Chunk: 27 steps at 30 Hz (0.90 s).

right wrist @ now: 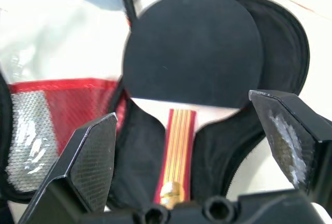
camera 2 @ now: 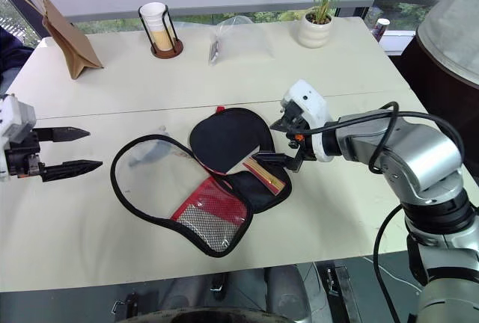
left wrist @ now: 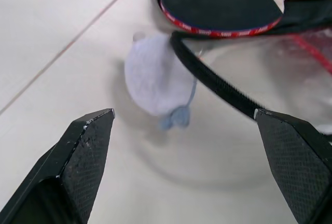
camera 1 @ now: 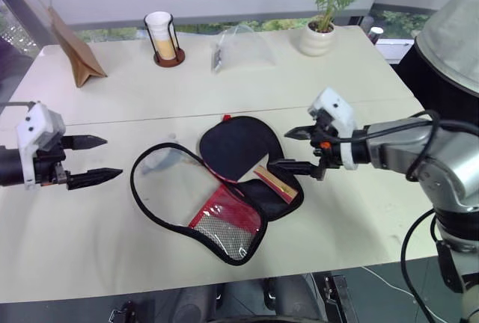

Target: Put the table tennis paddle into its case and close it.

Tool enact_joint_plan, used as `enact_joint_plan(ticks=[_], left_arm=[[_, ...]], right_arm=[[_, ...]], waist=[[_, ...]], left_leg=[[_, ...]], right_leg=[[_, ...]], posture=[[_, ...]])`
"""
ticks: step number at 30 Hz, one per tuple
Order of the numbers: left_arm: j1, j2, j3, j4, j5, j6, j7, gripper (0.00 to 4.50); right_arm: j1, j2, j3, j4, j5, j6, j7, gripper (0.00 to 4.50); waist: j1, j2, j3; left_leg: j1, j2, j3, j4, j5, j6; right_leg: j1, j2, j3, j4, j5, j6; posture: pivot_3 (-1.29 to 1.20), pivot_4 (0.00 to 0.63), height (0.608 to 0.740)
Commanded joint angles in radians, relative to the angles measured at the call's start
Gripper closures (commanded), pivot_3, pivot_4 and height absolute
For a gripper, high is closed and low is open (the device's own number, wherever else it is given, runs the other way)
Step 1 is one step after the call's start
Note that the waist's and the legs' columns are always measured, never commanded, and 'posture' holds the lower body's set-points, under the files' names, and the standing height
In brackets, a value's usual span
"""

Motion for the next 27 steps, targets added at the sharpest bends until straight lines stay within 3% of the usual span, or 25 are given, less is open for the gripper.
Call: enact_joint_plan(ticks=[1,7,11,18,23,27], left_arm=[[0.049,-0.009,0.041,-0.040,0.012,-0.016,-0.014,0.00],[0.149,-0.026,-0.005,-0.060,0.114,-0.122,-0.005,0.00],[0.133,-0.090,-0.107,-0.135,0.133,-0.135,0.036,0.00],[-0.088,-0.312,-0.343,-0.176,0.126,-0.089,0.127,0.00],[-0.306,-0.450,-0.457,-0.046,0.171,-0.098,0.162,0.00],[-0.498,-0.602,-0.562,0.186,0.294,-0.208,0.221,0.00]], right_arm=[[-0.003,0.003,-0.005,-0.007,-0.020,-0.044,0.004,0.06],[-0.008,-0.006,-0.026,0.000,-0.027,-0.063,0.017,0.06],[-0.020,-0.016,-0.035,0.019,-0.042,-0.080,0.021,0.06],[-0.047,-0.054,-0.062,0.050,-0.066,-0.102,0.036,0.06],[-0.068,-0.089,-0.095,0.057,-0.073,-0.098,0.038,0.06],[-0.064,-0.123,-0.142,0.048,-0.075,-0.086,0.029,0.06]], waist=[[0.000,0.000,0.000],[0.000,0.000,0.000],[0.005,0.001,0.000],[0.019,0.001,0.000],[0.031,0.000,0.000],[0.032,0.000,-0.001]], left_leg=[[0.000,0.000,0.000,0.000,0.000,0.000],[-0.001,0.000,0.000,-0.001,0.000,0.000],[-0.001,0.000,0.000,-0.001,-0.001,0.000],[-0.001,-0.001,0.000,0.000,-0.001,0.001],[-0.001,-0.001,0.000,0.001,0.000,0.001],[-0.001,-0.002,0.000,0.003,0.000,0.001]], right_leg=[[0.000,0.000,0.000,0.000,0.000,0.000],[-0.001,-0.001,0.000,0.000,0.000,0.000],[-0.001,-0.001,0.000,-0.003,0.000,-0.001],[0.002,-0.001,0.000,-0.007,0.001,-0.001],[0.003,0.000,-0.001,-0.004,0.002,0.002],[0.004,0.001,-0.001,-0.003,0.003,0.003]], posture=[[0.00,0.150,0.734],[0.00,0.150,0.734],[0.00,0.150,0.734],[0.00,0.150,0.734],[0.00,0.150,0.734],[0.00,0.150,0.734]])
